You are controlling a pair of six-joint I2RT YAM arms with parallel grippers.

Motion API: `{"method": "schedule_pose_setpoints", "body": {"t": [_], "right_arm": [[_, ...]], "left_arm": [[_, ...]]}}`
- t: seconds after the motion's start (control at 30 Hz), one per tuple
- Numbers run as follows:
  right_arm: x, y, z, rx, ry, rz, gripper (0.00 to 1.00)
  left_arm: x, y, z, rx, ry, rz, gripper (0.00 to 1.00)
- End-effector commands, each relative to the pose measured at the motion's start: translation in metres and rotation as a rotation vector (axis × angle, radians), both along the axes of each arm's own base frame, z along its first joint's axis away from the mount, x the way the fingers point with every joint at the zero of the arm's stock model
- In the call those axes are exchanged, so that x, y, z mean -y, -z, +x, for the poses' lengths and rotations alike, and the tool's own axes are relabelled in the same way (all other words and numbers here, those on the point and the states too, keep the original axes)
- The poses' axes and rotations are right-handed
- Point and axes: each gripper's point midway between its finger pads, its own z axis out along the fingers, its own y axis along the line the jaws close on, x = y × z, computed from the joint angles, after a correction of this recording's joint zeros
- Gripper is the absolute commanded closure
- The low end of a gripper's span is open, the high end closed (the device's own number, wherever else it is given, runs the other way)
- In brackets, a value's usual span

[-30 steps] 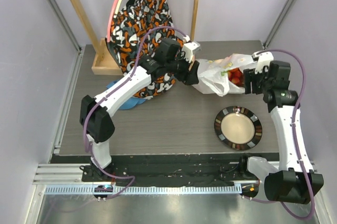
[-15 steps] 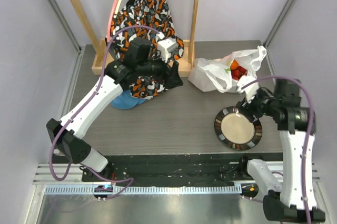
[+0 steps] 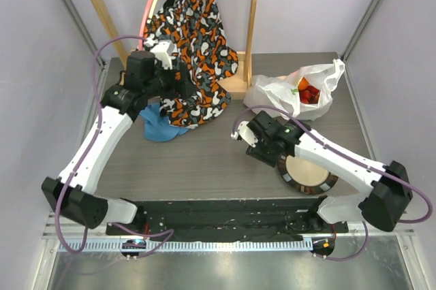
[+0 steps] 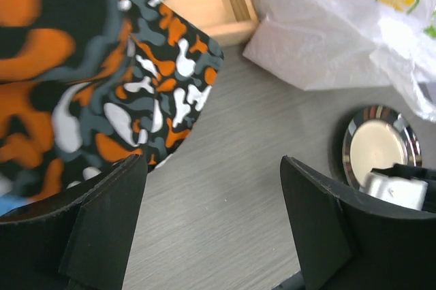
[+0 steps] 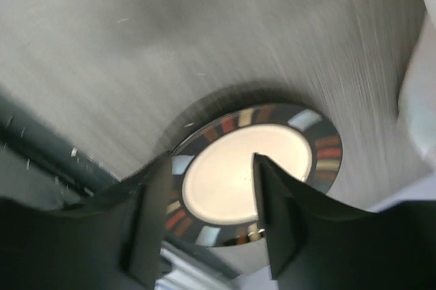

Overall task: Take the fake fruits out of the plastic bag
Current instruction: Move the plate to the center of the board.

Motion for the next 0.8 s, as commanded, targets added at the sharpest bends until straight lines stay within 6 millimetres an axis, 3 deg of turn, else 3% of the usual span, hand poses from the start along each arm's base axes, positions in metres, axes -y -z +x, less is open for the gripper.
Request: {"method": "schedule_pose_setpoints", "body": {"t": [0.0, 0.1, 0.27, 0.43, 0.5, 0.57, 0.6, 0.7, 0.73, 0.77], "right_arm": [[0.011, 0.005, 0.044, 0.208, 0.484, -0.025, 0.47], [0.005, 0.020, 0.045, 0.211, 0.502, -0.091, 0.46], [-0.010, 0.046, 0.022, 0.179, 0.473, -0.154, 0.45], [-0.011, 0.062, 0.024, 0.161, 0.477, -0.233, 0.46], [-0.019, 0.043, 0.046, 0.196, 0.537, -0.161, 0.46], [-0.016, 0.022, 0.060, 0.207, 0.613, -0.092, 0.47], [-0.017, 0.016, 0.063, 0.175, 0.633, -0.051, 0.48], [-0.016, -0.034, 0.083, 0.124, 0.625, 0.102, 0.48], [-0.015, -0.046, 0.087, 0.075, 0.619, 0.171, 0.48], [-0.012, -0.064, 0.086, 0.071, 0.607, 0.208, 0.48]], "left_arm": [[-0.033, -0.027, 0.006, 0.085, -0.139, -0.033, 0.16], [-0.044, -0.035, 0.002, 0.113, -0.162, -0.056, 0.16], [-0.061, -0.044, -0.009, 0.150, -0.199, -0.060, 0.16], [-0.072, -0.036, -0.023, 0.163, -0.210, -0.041, 0.16], [-0.062, -0.029, -0.031, 0.136, -0.146, -0.064, 0.16], [-0.053, -0.001, -0.036, 0.042, -0.148, -0.129, 0.17], [-0.038, 0.010, -0.044, -0.016, -0.074, -0.182, 0.17], [0.001, 0.054, -0.051, -0.232, -0.006, -0.288, 0.19], [0.016, 0.058, -0.052, -0.257, 0.026, -0.306, 0.19], [0.044, 0.055, -0.061, -0.277, 0.096, -0.310, 0.18]]}}
